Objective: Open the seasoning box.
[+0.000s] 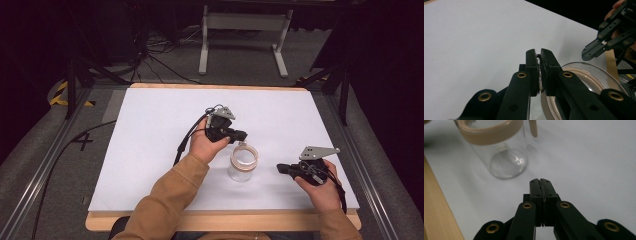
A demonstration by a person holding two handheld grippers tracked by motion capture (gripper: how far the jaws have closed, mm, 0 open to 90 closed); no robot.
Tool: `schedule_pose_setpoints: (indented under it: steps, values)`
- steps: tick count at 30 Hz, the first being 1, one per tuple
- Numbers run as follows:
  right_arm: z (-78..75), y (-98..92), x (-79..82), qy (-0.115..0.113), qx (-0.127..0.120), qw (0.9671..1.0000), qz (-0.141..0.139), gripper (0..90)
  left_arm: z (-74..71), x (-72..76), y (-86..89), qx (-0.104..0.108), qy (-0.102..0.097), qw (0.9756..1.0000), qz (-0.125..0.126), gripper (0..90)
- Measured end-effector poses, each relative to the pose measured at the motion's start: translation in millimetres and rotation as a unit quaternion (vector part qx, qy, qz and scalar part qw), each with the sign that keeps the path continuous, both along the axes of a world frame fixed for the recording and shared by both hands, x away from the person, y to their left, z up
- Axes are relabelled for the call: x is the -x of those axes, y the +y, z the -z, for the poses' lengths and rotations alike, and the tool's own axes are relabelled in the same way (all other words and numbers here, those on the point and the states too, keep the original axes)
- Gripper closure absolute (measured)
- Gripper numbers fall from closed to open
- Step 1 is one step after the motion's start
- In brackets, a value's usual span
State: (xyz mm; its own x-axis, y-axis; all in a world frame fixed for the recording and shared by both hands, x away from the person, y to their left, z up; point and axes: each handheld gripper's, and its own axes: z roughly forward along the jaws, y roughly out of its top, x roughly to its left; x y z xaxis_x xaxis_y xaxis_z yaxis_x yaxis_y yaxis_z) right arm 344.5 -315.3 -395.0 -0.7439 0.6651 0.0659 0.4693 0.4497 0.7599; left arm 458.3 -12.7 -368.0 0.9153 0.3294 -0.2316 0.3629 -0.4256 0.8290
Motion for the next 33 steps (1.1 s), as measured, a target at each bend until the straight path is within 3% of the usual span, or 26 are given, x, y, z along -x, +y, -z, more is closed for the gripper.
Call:
schedule_pose_setpoints:
  steps: [4,22,33]
  values:
    - [-6.7,2.2,2.7,-0.009,-0.020,0.9997,-0.008,89.9,0.4,-1.4,1.2,0.002,0.008,1.0000,0.003,87.1]
    - [-14.0,40.4,10.2,-0.026,-0.021,0.9977,-0.060,90.0,1.8,-3.4,1.5,0.009,0.018,0.9998,-0.001,87.3]
    - [-15.6,48.1,12.5,-0.030,-0.026,0.9969,-0.067,90.0,2.6,-4.7,0.9,0.010,0.029,0.9995,-0.003,87.8]
